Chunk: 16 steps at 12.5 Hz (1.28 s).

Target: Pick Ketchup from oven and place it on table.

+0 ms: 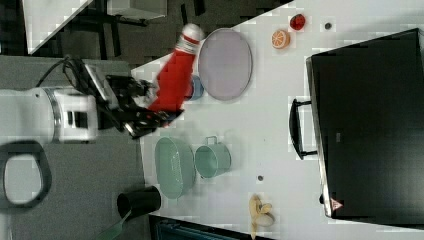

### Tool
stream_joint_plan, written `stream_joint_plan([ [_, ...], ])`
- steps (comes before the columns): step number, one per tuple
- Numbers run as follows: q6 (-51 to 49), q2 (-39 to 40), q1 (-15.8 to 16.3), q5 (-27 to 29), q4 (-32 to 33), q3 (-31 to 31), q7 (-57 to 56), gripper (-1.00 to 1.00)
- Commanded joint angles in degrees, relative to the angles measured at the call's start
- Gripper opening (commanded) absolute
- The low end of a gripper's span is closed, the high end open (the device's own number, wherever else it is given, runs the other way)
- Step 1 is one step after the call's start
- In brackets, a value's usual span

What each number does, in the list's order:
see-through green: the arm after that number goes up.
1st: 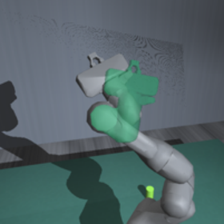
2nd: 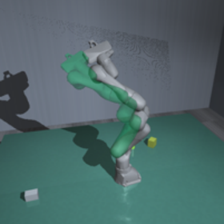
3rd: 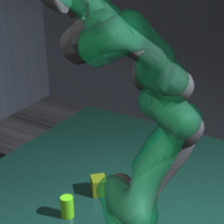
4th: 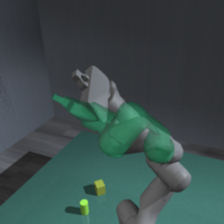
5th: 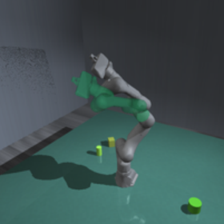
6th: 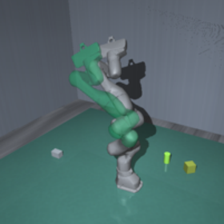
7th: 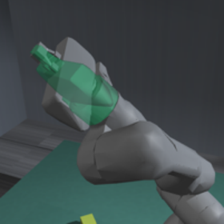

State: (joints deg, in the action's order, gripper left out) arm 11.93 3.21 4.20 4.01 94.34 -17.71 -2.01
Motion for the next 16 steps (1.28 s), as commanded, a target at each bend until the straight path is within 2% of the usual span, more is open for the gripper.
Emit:
stream_joint_plan([
  [1,-0.7,2.1,2.2,-0.2,4.3,3.9,-3.0,0.29],
  [5,5.2,2.1,2.8,-0.2,13.0,5.8,0.4,0.29],
  [11,25.2,4.3,3.1,-0.1,31.9,6.2,1.6,0.29],
  [13,32.6,7.0,3.4,-0.1,35.0,6.3,1.6,0.29],
  [16,37.7,12.3,3.9,-0.1,35.9,7.1,1.6,0.29],
])
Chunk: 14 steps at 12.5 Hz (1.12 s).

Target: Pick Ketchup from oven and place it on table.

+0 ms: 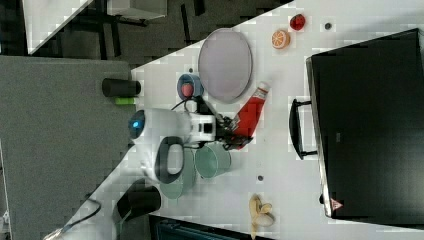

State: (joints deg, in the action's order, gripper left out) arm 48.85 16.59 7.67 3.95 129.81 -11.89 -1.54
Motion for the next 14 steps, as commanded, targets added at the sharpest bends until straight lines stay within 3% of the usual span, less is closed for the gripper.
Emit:
stream_joint_plan([
  [1,1.4,0.3,0.6,0.0,0.4,1.5,1.2,0.34],
  [4,3.4,2.7,0.7,0.0,0.2,1.7,1.2,0.97],
  [9,0.5,-6.4,0.8,0.0,-4.6,1.7,1.2,1.0],
  [14,-16.7,-15.2,0.7,-0.1,-16.8,1.7,1.2,1.0],
])
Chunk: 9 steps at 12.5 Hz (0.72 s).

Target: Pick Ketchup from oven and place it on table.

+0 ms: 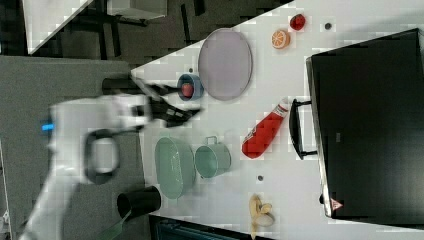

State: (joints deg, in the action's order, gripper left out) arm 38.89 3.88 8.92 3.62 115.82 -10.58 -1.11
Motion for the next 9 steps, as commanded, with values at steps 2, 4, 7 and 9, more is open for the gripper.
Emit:
stream_joint_plan([
  [2,-14.6,-4.0,-0.6,0.2,-8.4,0.2,0.8,1.0],
  [4,-21.4,-4.3,-0.5,0.1,-14.1,0.4,0.8,1.0],
  [7,-31.5,-4.2,-0.6,0.1,-21.0,0.4,0.8,1.0],
  [9,-35.2,-4.2,-0.6,-1.0,-24.2,0.2,0.8,1.0],
])
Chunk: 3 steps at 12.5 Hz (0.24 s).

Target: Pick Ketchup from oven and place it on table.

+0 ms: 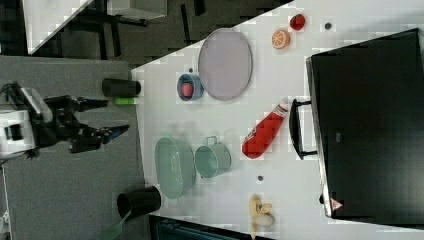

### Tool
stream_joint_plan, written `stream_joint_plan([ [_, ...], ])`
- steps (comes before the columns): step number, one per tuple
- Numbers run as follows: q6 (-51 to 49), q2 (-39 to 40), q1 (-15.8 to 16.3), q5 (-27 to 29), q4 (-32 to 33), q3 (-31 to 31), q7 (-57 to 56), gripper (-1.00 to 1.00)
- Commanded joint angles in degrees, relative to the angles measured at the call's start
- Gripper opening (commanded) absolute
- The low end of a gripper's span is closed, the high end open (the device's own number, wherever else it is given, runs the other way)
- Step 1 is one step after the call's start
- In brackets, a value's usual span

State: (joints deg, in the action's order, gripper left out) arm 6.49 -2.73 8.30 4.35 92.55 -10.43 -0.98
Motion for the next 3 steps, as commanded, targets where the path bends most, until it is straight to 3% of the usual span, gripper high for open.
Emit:
stream_joint_plan([
  [1,-5.1,2.4,0.0,-3.0,-2.3,0.1,0.6,1.0],
  [3,-8.8,2.4,0.1,-4.2,-3.6,0.3,0.6,1.0],
])
